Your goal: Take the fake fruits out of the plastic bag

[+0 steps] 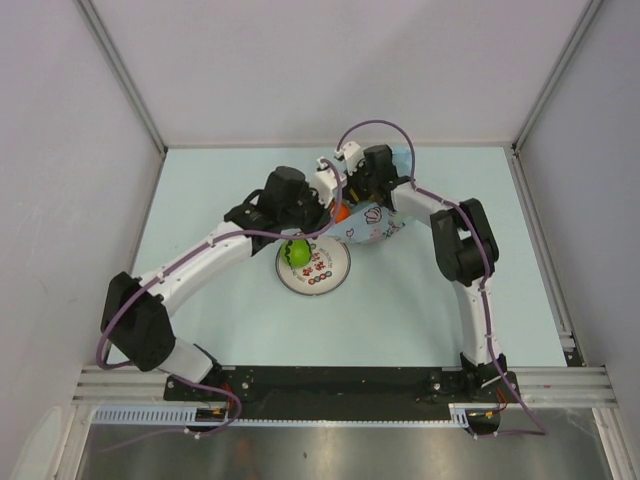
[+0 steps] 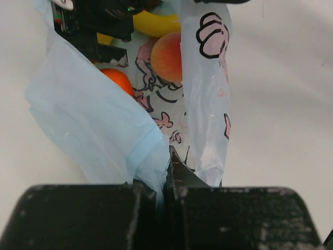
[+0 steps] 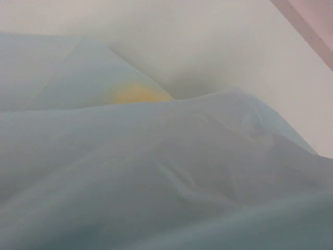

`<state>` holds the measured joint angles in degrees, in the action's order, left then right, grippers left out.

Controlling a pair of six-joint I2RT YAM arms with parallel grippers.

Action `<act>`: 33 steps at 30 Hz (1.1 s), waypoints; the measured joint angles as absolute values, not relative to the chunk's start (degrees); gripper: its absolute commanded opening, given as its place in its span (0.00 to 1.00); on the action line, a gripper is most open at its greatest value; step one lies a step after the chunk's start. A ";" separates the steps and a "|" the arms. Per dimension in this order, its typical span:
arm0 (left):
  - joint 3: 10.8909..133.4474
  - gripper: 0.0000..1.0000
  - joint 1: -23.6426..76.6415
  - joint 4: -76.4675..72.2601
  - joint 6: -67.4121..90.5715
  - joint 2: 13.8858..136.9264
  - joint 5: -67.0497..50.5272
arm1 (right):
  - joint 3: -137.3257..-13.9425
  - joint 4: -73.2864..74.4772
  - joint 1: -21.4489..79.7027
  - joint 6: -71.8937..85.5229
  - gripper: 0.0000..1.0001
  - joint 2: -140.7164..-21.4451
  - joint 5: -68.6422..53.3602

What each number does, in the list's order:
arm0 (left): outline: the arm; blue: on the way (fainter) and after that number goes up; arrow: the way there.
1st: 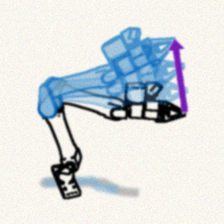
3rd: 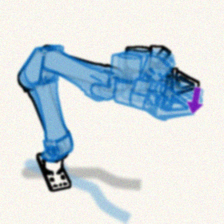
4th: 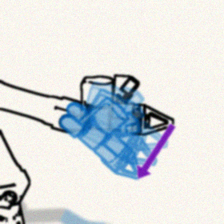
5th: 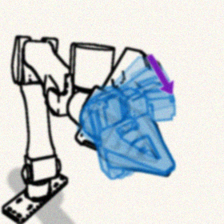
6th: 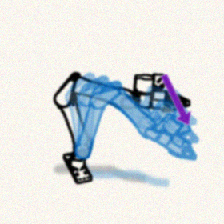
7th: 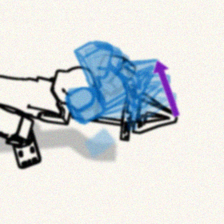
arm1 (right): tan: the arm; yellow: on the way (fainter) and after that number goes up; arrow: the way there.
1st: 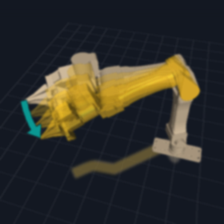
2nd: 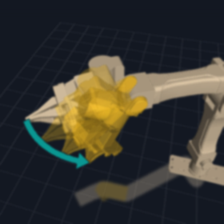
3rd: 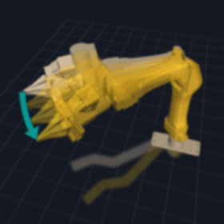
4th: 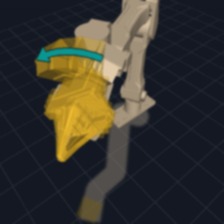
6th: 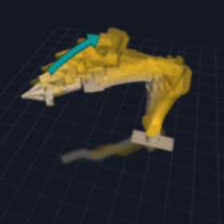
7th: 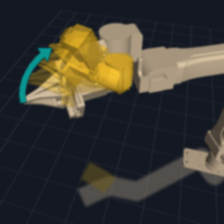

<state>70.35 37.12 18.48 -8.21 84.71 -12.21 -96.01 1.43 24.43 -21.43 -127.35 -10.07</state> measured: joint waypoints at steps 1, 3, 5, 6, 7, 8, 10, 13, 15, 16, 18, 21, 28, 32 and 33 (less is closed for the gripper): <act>70.83 0.00 37.12 18.48 -8.23 85.14 -12.25 | -96.14 1.43 24.40 -23.11 0.90 -127.83 -9.82; 71.53 0.00 37.12 18.57 -8.27 85.86 -12.29 | -96.44 1.67 24.40 -25.69 0.88 -128.92 -9.61; 72.05 0.00 37.12 18.68 -8.60 86.43 -12.21 | -97.84 2.90 24.34 -26.20 0.87 -130.08 -9.34; 72.16 0.00 37.12 18.74 -8.67 86.54 -12.14 | -98.59 3.60 24.25 -25.82 0.87 -130.47 -9.30; 72.16 0.00 37.10 18.90 -8.69 86.56 -11.97 | -99.00 4.34 24.10 -24.29 0.87 -130.52 -9.34; 72.16 0.00 37.12 19.05 -8.88 86.56 -11.66 | -99.26 4.80 23.79 -22.28 0.87 -130.34 -9.39; 72.07 0.00 37.10 19.09 -9.30 86.50 -10.79 | -99.29 6.15 22.98 -16.82 0.86 -129.29 -10.11; 69.12 0.00 37.10 17.89 -10.28 84.60 -9.54 | -98.00 7.79 21.80 -8.51 0.84 -126.19 -12.58; 65.08 0.00 37.10 16.93 -11.20 81.82 -8.91 | -95.64 8.23 21.26 -3.68 0.82 -122.87 -14.52; 62.78 0.00 37.12 16.69 -11.66 80.23 -8.58 | -94.39 8.38 21.23 -1.63 0.81 -121.16 -15.25; 60.29 0.00 37.12 16.78 -12.19 78.32 -8.27 | -92.55 8.47 22.04 1.78 0.79 -118.58 -16.45; 58.83 0.00 37.12 16.71 -12.58 77.36 -8.16 | -91.55 8.16 24.03 5.69 0.74 -117.78 -17.26; 58.72 0.00 37.12 15.22 -12.47 77.36 -8.19 | -90.83 8.97 26.00 10.98 0.78 -119.81 -18.76; 58.72 0.00 37.12 14.39 -12.08 77.36 -8.21 | -91.92 9.91 26.35 12.10 0.88 -121.82 -17.26; 58.72 0.00 37.12 14.22 -12.03 77.36 -8.23 | -92.77 10.11 26.44 12.25 0.89 -122.69 -16.69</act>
